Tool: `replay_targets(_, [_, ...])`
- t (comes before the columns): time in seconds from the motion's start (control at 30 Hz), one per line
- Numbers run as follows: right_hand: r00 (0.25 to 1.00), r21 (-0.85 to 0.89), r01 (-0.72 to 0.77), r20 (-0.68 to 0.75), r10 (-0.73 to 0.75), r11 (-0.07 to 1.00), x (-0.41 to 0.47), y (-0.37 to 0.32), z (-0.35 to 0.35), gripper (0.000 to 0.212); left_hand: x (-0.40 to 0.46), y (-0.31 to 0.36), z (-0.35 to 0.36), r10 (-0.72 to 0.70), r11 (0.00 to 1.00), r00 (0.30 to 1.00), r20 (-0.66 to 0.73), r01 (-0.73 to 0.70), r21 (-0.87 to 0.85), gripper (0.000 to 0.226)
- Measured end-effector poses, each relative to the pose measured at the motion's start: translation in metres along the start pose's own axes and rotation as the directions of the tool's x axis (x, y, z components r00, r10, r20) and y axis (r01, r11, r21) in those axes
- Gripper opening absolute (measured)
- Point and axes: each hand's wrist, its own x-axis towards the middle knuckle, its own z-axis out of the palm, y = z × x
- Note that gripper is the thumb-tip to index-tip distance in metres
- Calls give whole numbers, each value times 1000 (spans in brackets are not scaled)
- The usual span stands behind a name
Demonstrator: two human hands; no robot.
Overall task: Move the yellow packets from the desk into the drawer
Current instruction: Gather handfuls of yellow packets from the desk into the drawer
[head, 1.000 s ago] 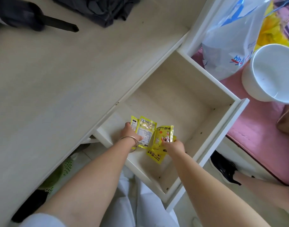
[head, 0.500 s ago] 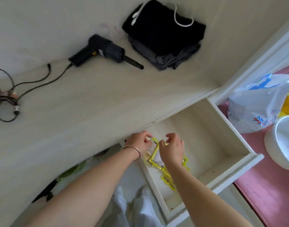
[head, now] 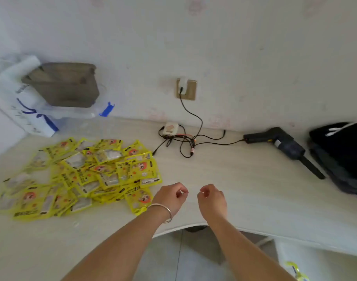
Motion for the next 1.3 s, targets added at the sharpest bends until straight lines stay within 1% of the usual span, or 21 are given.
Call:
replay_targets(0.13, [991,-46,88,107,-83,995,-24,-63,77,24,-26,-95,-73,-114,993,989,-90,113,-20,15])
replay_targets(0.23, [979,-88,118,174,-102,989,-38,-100,124,26,-46,-158,-114,-216,976,968,-125,217,-7,18])
replay_targets(0.33, [968,-127,132,228,-101,983,-47,-127,161,27,-62,-203,-141,-322,946,934,-153,321,-34,15])
replay_targets(0.43, [950,-146,169,288,-121,975,-50,-149,188,28,-65,-233,-158,-399,917,897,-188,391,-79,16])
replay_targets(0.5, [927,-172,250,328,-184,953,-48,-161,202,28,-60,-246,-165,-440,898,869,-224,422,-127,18])
replay_targets(0.57, [892,-208,367,355,-279,907,-42,-173,214,31,-51,-252,-171,-478,878,834,-273,452,-158,21])
replay_targets(0.63, [849,-259,466,401,-345,846,-34,-184,222,42,-38,-258,-175,-524,851,790,-318,482,-206,25])
replay_targets(0.7, [785,-322,576,474,-399,752,-23,-193,229,58,-23,-262,-179,-582,813,739,-341,512,-277,30])
replay_targets(0.77, [722,-369,659,554,-414,656,-10,-198,236,71,-8,-263,-182,-653,755,686,-320,557,-347,35])
replay_targets(0.83, [686,-402,695,620,-381,596,3,-200,241,81,7,-262,-183,-717,694,640,-277,616,-372,42])
replay_targets(0.93, [642,-414,722,699,-314,554,18,-203,250,88,26,-256,-183,-798,596,566,-206,695,-402,51])
replay_targets(1.0, [636,-421,727,711,-300,542,22,-203,256,87,36,-252,-182,-829,550,535,-164,724,-416,59])
replay_targets(1.03, [638,-435,733,705,-309,523,24,-203,259,86,40,-250,-183,-838,532,526,-141,735,-421,62])
replay_targets(1.1, [639,-473,757,682,-356,451,28,-203,264,87,46,-245,-184,-848,499,521,-95,724,-476,71])
replay_targets(1.17, [634,-500,771,668,-390,395,31,-205,265,88,53,-241,-185,-838,486,541,-74,676,-553,77])
replay_targets(1.23, [639,-501,767,656,-403,401,35,-207,264,82,61,-238,-184,-822,489,566,-61,648,-584,78])
replay_targets(1.3, [657,-482,749,624,-422,454,38,-210,263,69,68,-236,-184,-820,479,571,-37,650,-590,77])
